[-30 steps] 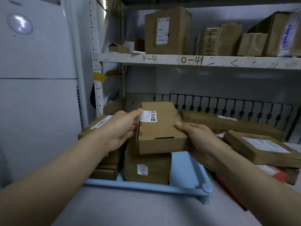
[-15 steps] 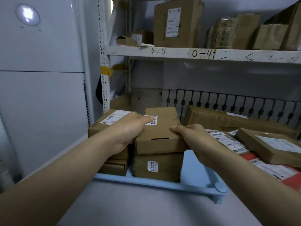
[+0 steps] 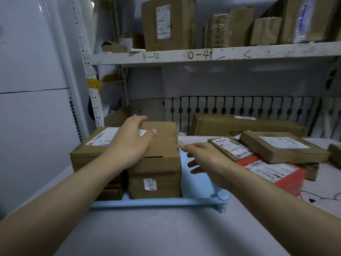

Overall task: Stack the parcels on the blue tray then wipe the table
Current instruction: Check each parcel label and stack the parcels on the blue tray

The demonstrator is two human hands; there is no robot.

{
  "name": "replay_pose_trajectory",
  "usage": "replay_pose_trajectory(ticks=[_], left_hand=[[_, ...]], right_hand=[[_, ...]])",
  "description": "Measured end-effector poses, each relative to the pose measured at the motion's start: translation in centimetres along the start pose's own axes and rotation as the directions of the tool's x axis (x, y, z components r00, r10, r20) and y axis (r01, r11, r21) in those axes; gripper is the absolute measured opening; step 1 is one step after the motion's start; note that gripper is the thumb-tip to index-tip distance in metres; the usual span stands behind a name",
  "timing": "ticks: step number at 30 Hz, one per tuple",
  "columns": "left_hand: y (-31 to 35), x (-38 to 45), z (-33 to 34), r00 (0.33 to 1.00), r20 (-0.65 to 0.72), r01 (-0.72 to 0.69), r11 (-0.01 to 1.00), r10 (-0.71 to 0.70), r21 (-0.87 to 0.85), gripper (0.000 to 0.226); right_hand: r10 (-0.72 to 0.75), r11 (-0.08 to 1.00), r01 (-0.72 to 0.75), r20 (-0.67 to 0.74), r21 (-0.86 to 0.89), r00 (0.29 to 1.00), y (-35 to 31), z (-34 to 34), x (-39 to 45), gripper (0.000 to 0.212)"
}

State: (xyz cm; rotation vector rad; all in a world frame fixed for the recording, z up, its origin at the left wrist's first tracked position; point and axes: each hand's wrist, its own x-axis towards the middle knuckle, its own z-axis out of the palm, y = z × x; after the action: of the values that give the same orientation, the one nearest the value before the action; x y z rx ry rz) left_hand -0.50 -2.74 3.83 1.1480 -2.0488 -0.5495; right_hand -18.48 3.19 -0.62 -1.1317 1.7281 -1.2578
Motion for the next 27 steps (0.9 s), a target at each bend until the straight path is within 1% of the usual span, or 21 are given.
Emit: replay_pose_trajectory(ticks=[2, 3, 5, 7, 9, 12, 14, 16, 18, 21, 24, 25, 27], left_hand=[[1.4, -0.3, 1.0, 0.993, -0.024, -0.117, 0.993, 0.117, 0.022, 0.045], [2.2, -0.4, 1.7, 0.986, -0.024, -0.162, 0.987, 0.163, 0.013, 0.041], [3.8, -0.7, 3.6, 0.976, 0.01, -0.216, 0.976, 0.217, -0.02, 0.035], [5.2, -1.0, 5.8, 0.973, 0.09, -0.207, 0.975, 0.213, -0.078, 0.03], [6.2, -0.8, 8.1, 0.968, 0.171, -0.16, 0.975, 0.185, -0.151, 0.026], [7.6, -0.3, 11.8, 0.962, 0.236, -0.085, 0.973, 0.136, -0.217, 0.025], [8.7, -0.1, 14.2, 0.958, 0.26, -0.05, 0.967, 0.117, -0.25, 0.027], [9.7, 0.0, 16.4, 0.95, 0.295, -0.022, 0.962, 0.105, -0.271, 0.029], [10.3, 0.1, 18.4, 0.932, 0.343, -0.022, 0.961, 0.12, -0.277, 0.031], [10.8, -0.1, 20.8, 0.887, 0.428, -0.08, 0.969, 0.176, -0.233, 0.031], [11.2, 0.0, 22.3, 0.832, 0.5, -0.198, 0.971, 0.24, -0.137, 0.036], [11.2, 0.1, 22.6, 0.816, 0.523, -0.233, 0.968, 0.246, -0.091, 0.038], [10.9, 0.3, 23.0, 0.801, 0.542, -0.294, 0.956, 0.255, -0.015, 0.038]], right_hand=[[0.01, 1.0, -0.01, -0.02, 0.017, 1.0, 1.0, -1.4, -0.5, 0.035], [0.018, 1.0, -0.017, -0.034, 0.021, 0.999, 1.5, -2.1, -0.9, 0.037], [0.029, 0.999, -0.025, -0.074, 0.048, 0.997, 2.6, -3.6, -1.5, 0.033], [0.034, 0.996, -0.023, -0.126, 0.091, 0.991, 3.5, -5.4, -2.1, 0.024], [0.032, 0.991, -0.006, -0.198, 0.135, 0.98, 4.2, -7.2, -2.9, 0.014], [0.037, 0.984, 0.023, -0.327, 0.177, 0.944, 5.2, -10.7, -4.4, 0.012], [0.042, 0.98, 0.047, -0.427, 0.194, 0.903, 6.1, -13.4, -5.2, 0.012], [0.054, 0.982, 0.053, -0.533, 0.183, 0.844, 7.4, -15.8, -5.5, 0.012], [0.097, 0.976, 0.04, -0.593, 0.213, 0.799, 8.8, -17.8, -5.3, 0.011], [0.201, 0.941, 0.014, -0.588, 0.339, 0.783, 10.8, -19.9, -4.6, 0.011], [0.306, 0.878, 0.009, -0.575, 0.479, 0.759, 12.0, -21.3, -3.9, 0.015], [0.33, 0.856, 0.006, -0.557, 0.516, 0.762, 12.3, -21.7, -3.7, 0.019], [0.363, 0.826, -0.021, -0.502, 0.563, 0.785, 12.9, -22.4, -3.0, 0.035]])
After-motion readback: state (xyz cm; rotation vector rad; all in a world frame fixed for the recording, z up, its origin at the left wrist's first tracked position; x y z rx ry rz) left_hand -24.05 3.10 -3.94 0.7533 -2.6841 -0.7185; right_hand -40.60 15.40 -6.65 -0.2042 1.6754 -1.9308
